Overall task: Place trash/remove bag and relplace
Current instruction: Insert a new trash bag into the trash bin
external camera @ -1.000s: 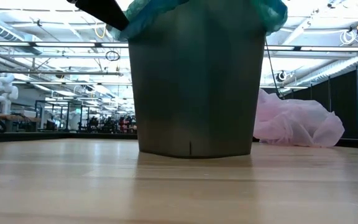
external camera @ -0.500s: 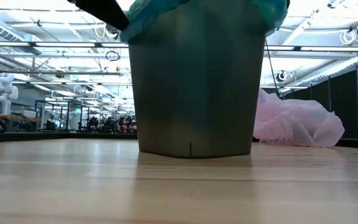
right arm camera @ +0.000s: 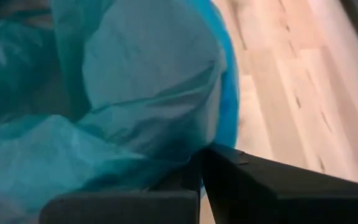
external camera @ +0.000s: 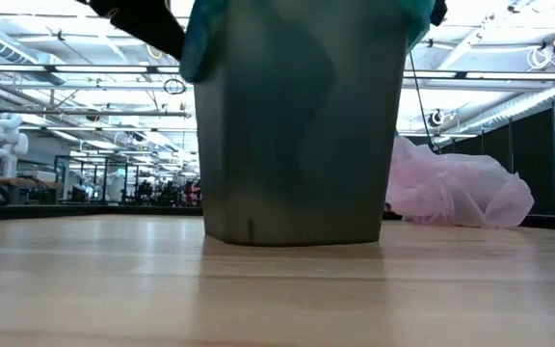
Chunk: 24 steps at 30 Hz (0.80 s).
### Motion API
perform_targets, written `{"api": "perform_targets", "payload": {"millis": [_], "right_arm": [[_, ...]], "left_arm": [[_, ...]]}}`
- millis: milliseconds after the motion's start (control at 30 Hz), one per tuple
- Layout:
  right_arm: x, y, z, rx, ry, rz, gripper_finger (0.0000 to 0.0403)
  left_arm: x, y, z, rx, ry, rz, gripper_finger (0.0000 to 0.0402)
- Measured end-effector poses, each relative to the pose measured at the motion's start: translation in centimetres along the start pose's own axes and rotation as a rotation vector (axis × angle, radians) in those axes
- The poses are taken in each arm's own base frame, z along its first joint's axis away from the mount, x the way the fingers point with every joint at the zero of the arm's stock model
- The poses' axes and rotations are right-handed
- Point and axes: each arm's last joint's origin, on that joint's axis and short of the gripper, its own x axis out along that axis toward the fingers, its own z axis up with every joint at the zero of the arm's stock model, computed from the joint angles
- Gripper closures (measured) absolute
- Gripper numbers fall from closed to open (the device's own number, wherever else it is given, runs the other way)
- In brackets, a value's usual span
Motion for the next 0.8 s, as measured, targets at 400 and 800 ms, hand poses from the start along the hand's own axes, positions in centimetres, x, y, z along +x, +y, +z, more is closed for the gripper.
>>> {"api": "perform_targets", "payload": {"millis": [400, 800], "right_arm": [[2.6, 0.2, -4.7, 0.085, 0.123, -0.005, 0.0403], [-5.1, 2.0, -3.0, 0.029, -0.177, -0.101, 0.0403]], "left_arm": [[0.4, -0.1, -0.7, -0.016, 0.010, 0.028, 0.0401], [0.4, 0.0, -0.7, -0.014, 0.006, 0.042, 0.0401]]}}
